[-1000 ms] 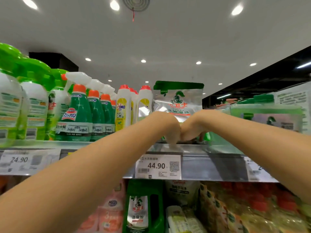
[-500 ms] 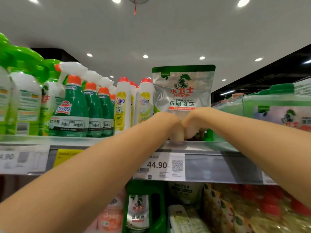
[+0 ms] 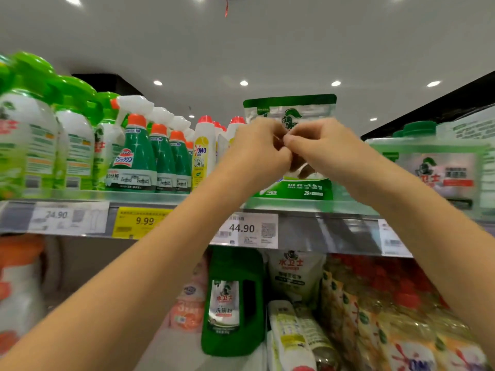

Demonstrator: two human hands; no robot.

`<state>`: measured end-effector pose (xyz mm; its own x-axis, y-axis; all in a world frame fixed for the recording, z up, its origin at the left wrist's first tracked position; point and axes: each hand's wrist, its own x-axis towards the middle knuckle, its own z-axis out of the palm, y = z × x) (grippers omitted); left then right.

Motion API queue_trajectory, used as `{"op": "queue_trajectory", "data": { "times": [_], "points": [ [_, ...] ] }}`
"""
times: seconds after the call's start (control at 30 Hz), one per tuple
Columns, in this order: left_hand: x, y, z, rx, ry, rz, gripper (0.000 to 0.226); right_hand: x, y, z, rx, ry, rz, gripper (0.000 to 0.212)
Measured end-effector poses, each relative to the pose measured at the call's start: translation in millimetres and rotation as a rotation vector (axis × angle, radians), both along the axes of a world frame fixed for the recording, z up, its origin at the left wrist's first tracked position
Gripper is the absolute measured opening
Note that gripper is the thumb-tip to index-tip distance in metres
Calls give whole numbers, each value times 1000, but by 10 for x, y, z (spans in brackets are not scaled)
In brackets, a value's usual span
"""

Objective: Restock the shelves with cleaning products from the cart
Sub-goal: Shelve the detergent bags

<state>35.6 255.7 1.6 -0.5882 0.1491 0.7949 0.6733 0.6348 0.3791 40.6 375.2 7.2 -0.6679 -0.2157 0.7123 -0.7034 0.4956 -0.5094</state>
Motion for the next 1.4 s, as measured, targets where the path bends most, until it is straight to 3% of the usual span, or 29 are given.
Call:
{"op": "queue_trajectory", "data": {
  "times": [0.07, 0.17, 0.43, 0.6, 0.83, 0.93, 1.4],
  "points": [
    [321, -146, -214, 72, 74, -68, 16, 144, -11, -201, -59, 85, 165, 18],
    [695, -325, -602, 157, 23, -121, 11, 318, -76, -603, -122, 53, 422, 17],
    [1429, -841, -1942, 492, -283, 98, 11, 552, -674, -1903, -148, -288, 878, 12],
    [2091, -1031, -2798, 764, -314, 342, 9, 932, -1211, -2613, -144, -582, 1120, 13],
    [2969, -1609, -3269, 1036, -182, 657, 21, 1490, -2027, -3089, -21, -823, 1237, 18],
    [3344, -1963, -3376, 1093, -152, 768, 16, 1747, -2507, -3257, -68, -920, 1278, 6],
    [4906, -3599, -3892, 1154, -232, 1278, 12, 2710, -4709, -3990, 239, -1145, 1352, 17]
  ]
}}
